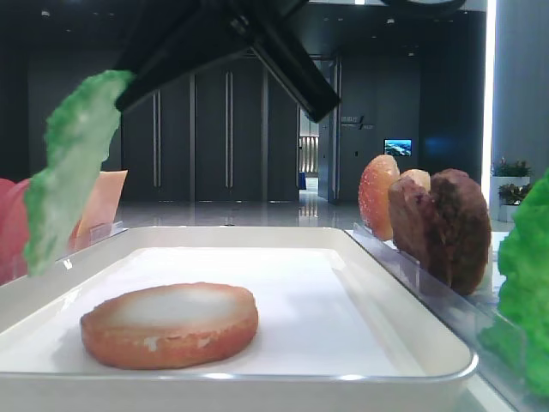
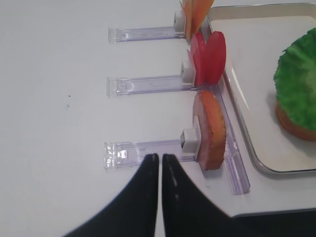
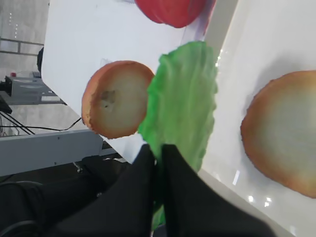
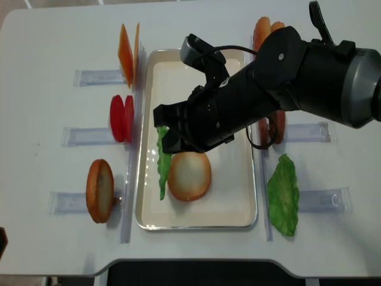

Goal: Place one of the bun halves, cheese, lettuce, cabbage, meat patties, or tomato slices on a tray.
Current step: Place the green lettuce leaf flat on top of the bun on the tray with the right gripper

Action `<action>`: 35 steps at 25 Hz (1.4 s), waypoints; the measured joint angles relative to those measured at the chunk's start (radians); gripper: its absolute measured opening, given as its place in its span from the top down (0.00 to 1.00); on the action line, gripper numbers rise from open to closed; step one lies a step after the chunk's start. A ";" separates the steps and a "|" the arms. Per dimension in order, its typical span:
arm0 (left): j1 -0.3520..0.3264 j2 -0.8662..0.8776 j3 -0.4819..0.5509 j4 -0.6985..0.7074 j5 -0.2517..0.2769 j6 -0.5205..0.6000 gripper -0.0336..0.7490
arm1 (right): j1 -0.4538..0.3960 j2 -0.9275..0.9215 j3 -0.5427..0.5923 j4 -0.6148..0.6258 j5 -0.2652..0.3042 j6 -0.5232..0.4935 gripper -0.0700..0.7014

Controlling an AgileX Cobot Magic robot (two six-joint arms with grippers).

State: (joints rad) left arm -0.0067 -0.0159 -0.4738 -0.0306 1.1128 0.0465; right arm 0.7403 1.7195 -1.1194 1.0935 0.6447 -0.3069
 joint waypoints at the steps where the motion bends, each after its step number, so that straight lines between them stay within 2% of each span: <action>1: 0.000 0.000 0.000 0.000 0.000 0.000 0.94 | -0.009 0.001 0.010 0.006 0.000 -0.005 0.89; 6: 0.000 0.000 0.000 0.000 0.000 0.000 0.94 | -0.051 0.003 0.053 0.080 0.002 -0.092 0.89; 13: 0.000 0.000 0.000 0.000 0.000 0.000 0.94 | -0.072 0.008 0.056 0.122 0.022 -0.127 0.89; 29: 0.000 0.000 0.000 0.000 0.000 -0.002 0.94 | -0.072 0.069 0.056 0.176 0.025 -0.136 0.89; 35: 0.000 0.000 0.000 0.000 0.000 -0.002 0.94 | -0.073 0.074 0.056 0.138 0.026 -0.134 0.89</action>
State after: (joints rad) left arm -0.0067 -0.0159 -0.4738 -0.0306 1.1128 0.0448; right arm 0.6676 1.7937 -1.0637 1.2319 0.6705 -0.4407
